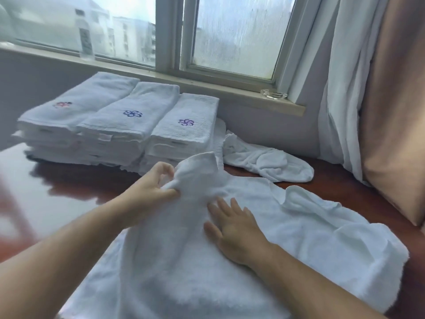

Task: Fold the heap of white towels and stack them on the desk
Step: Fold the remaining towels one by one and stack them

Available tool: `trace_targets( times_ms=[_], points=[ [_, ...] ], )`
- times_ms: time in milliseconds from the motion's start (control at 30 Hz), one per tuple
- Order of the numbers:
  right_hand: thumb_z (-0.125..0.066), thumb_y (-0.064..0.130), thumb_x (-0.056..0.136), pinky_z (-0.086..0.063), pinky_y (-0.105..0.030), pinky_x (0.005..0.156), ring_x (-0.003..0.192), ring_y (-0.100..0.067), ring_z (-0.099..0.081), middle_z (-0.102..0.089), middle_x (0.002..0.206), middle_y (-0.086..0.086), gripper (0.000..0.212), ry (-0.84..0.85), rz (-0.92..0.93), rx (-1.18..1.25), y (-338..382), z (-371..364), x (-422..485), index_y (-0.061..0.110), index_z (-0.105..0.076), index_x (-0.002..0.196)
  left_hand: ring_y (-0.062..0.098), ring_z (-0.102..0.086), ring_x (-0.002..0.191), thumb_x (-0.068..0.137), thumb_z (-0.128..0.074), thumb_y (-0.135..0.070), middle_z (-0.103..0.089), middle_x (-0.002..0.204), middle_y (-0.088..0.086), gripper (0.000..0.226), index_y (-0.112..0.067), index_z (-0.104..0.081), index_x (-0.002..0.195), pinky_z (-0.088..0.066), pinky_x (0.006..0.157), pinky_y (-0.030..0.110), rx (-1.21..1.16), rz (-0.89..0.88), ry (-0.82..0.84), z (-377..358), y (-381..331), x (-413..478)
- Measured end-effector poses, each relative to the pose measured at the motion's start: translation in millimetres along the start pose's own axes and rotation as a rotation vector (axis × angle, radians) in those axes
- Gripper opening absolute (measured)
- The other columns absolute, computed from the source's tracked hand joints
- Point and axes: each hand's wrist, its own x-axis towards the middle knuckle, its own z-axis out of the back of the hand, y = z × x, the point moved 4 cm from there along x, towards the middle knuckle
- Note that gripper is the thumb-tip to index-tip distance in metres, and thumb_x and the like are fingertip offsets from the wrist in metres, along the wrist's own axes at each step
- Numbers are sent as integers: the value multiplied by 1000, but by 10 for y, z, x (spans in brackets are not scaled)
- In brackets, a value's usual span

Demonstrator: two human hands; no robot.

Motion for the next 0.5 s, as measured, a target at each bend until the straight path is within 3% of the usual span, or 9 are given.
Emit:
trace_targets(
  times_ms=[67, 133, 233, 333, 400, 500],
  points=[
    [-20, 61, 102, 0, -49, 124, 155, -26, 7, 3, 170, 5, 62, 2, 1, 0, 152, -38, 83, 37, -11, 159, 7, -55, 54, 76, -78, -39, -64, 68, -10, 26, -34, -59, 91, -46, 50, 22, 115, -59, -104, 271, 13, -40],
    [-20, 62, 102, 0, -50, 123, 155, -27, 6, 5, 170, 3, 64, 15, -4, 14, 257, -50, 148, 36, -10, 159, 9, -61, 62, 87, -76, -35, -69, 82, -10, 14, -33, -64, 93, -48, 53, 23, 140, -57, -209, 551, 51, -63],
    [-21, 60, 102, -9, -48, 121, 155, -27, -1, -2, 170, 3, 61, -2, 1, -19, 286, -34, 199, 37, -16, 158, 20, -65, 99, 89, -69, -13, -68, 114, 0, 27, -31, -67, 109, -49, 83, 29, 438, -26, -327, 924, 157, -66],
    [-24, 57, 103, -18, -45, 115, 151, -24, -13, -13, 168, 7, 54, -43, 27, -57, 241, 35, 211, 40, -25, 154, 27, -51, 124, 91, -61, -11, -53, 132, 8, 46, -21, -58, 135, -38, 108, 35, 783, 88, -297, 1077, 301, -110],
    [-30, 51, 103, -22, -41, 113, 148, -22, -20, -23, 165, 7, 51, -68, 39, -46, 196, 90, 207, 39, -34, 152, 30, -40, 127, 93, -55, -14, -47, 136, 7, 47, -24, -54, 138, -37, 109, 44, 863, 122, -325, 1028, 355, -172],
    [-44, 40, 101, -31, -35, 107, 137, -23, -36, -46, 150, 5, 39, -170, -14, 15, 42, 183, 133, 29, -57, 136, 26, -39, 124, 90, -51, -8, -49, 134, 2, 45, -27, -59, 129, -37, 106, 44, 813, -28, -339, 638, 254, -231]
  ],
)
